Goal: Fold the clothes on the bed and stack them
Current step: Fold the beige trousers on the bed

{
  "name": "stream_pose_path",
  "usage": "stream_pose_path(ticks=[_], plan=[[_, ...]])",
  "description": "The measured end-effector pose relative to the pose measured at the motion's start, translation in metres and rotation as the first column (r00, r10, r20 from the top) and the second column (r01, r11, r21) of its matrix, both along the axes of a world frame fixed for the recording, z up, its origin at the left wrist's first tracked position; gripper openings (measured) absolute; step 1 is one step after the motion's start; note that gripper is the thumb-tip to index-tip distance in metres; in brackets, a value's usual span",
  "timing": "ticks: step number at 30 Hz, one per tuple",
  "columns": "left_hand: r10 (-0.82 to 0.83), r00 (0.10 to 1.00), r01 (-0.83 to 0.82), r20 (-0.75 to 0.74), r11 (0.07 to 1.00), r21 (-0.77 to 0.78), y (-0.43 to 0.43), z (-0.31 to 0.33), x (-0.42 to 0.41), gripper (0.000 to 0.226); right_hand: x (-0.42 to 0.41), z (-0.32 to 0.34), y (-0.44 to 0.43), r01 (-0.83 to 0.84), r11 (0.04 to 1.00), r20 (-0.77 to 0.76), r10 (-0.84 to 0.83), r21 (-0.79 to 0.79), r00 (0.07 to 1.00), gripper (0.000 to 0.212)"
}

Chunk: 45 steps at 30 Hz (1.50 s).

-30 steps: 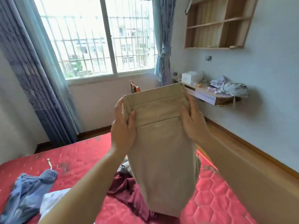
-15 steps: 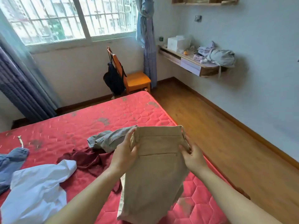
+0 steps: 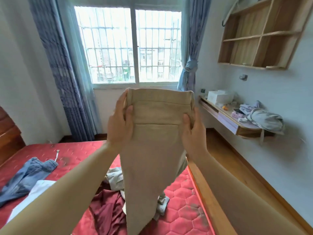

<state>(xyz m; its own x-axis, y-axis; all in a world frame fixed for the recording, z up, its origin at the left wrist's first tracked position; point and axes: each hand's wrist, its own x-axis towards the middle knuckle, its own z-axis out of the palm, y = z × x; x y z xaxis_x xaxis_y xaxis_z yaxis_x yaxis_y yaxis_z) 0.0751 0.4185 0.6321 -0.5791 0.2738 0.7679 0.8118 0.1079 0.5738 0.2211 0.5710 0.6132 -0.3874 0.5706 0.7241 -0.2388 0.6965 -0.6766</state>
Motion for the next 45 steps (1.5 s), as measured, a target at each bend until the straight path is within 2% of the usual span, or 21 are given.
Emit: stream_pose_path(ticks=[4,7,12,16,21,24,29,36,40,45], plan=[[-0.068,0.996,0.072,-0.056,0.995,0.07,-0.038,-0.002,0.064,0.043,0.071,-0.004,-0.026,-0.047,0.999,0.029,0.047,0.005,0.998,0.043],[-0.144,0.989,0.146,-0.024,0.984,0.102,-0.076,-0.045,0.114,0.041,0.125,-0.038,-0.057,-0.076,0.997,0.069,0.078,-0.023,0.995,0.045],[-0.187,0.955,0.187,0.231,0.982,0.021,-0.128,-0.139,0.187,0.043,0.194,-0.119,-0.107,-0.087,0.988,0.183,0.11,-0.129,0.977,0.041],[-0.145,0.899,0.188,0.414,0.98,-0.064,-0.153,-0.199,0.226,0.048,0.23,-0.179,-0.126,-0.087,0.951,0.327,0.187,-0.297,0.926,0.043],[-0.029,0.791,0.247,0.611,0.929,-0.275,-0.172,-0.285,0.248,0.047,0.25,-0.257,-0.136,-0.097,0.884,0.454,0.326,-0.457,0.829,0.043],[0.086,0.726,0.241,0.682,0.898,-0.369,-0.173,-0.335,0.25,0.054,0.247,-0.31,-0.133,-0.055,0.852,0.537,0.377,-0.521,0.755,0.045],[0.274,0.643,0.177,0.715,0.856,-0.487,-0.144,-0.412,0.213,0.051,0.204,-0.392,-0.102,0.018,0.81,0.615,0.431,-0.587,0.66,0.054],[0.416,0.514,0.108,0.751,0.837,-0.537,-0.1,-0.524,0.145,0.049,0.115,-0.507,-0.059,0.022,0.819,0.696,0.473,-0.574,0.541,0.056],[0.441,0.44,0.132,0.782,0.83,-0.543,-0.095,-0.583,0.122,0.048,0.087,-0.57,-0.051,0.054,0.814,0.72,0.477,-0.578,0.505,0.055],[0.512,0.409,0.073,0.755,0.807,-0.586,-0.082,-0.644,0.089,0.054,0.053,-0.626,-0.037,0.084,0.839,0.752,0.433,-0.538,0.497,0.056]])
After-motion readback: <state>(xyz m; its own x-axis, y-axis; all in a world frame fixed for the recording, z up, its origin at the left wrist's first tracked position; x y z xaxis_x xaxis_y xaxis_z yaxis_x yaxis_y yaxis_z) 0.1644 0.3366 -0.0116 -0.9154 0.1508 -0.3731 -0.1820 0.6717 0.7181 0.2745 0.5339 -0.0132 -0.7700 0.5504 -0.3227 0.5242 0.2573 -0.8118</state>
